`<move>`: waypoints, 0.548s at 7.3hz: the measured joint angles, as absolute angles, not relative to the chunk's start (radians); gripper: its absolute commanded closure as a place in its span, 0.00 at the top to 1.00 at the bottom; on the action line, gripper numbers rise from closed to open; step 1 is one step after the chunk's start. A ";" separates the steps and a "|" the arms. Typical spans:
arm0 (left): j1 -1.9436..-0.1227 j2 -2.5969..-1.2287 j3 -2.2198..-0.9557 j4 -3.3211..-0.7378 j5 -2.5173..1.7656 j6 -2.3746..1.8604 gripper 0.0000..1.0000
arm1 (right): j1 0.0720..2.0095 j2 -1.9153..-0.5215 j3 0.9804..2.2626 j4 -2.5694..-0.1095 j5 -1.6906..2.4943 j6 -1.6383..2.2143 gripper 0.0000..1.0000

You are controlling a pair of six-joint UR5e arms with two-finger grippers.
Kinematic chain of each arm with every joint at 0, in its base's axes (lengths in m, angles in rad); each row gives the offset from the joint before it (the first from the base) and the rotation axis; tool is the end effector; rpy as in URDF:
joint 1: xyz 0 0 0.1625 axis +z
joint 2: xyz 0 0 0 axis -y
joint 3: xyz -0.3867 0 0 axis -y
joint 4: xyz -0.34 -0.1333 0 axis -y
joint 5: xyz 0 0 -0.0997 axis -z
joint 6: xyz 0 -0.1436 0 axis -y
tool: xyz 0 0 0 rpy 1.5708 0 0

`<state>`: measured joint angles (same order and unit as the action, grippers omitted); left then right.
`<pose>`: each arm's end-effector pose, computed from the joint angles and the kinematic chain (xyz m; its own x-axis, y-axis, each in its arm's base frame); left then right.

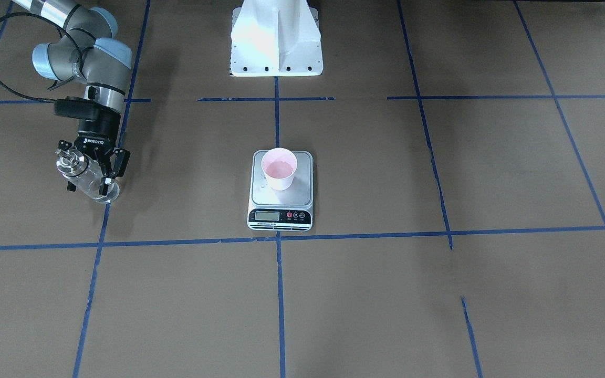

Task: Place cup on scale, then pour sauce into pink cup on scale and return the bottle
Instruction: 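Lower the glass bottle onto the table with the right gripper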

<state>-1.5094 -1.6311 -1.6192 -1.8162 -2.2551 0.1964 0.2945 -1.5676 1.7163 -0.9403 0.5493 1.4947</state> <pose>-0.0122 -0.4951 0.5814 0.7341 0.4439 -0.5138 -0.2047 0.8662 0.4558 -0.3670 -0.3786 0.4821 0.7340 0.1812 0.6545 -0.6712 0.3404 0.6585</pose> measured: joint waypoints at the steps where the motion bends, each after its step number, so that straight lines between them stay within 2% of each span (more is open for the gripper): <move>1: -1.509 -1.631 -1.619 -1.816 -2.255 0.196 1.00 | 0.293 -1.568 1.716 -0.939 0.551 1.497 0.39; 3: -1.509 -1.631 -1.620 -1.816 -2.256 0.196 1.00 | 0.287 -1.568 1.717 -0.939 0.551 1.499 0.40; 4: -1.509 -1.631 -1.619 -1.816 -2.256 0.197 1.00 | 0.286 -1.568 1.717 -0.939 0.551 1.500 0.46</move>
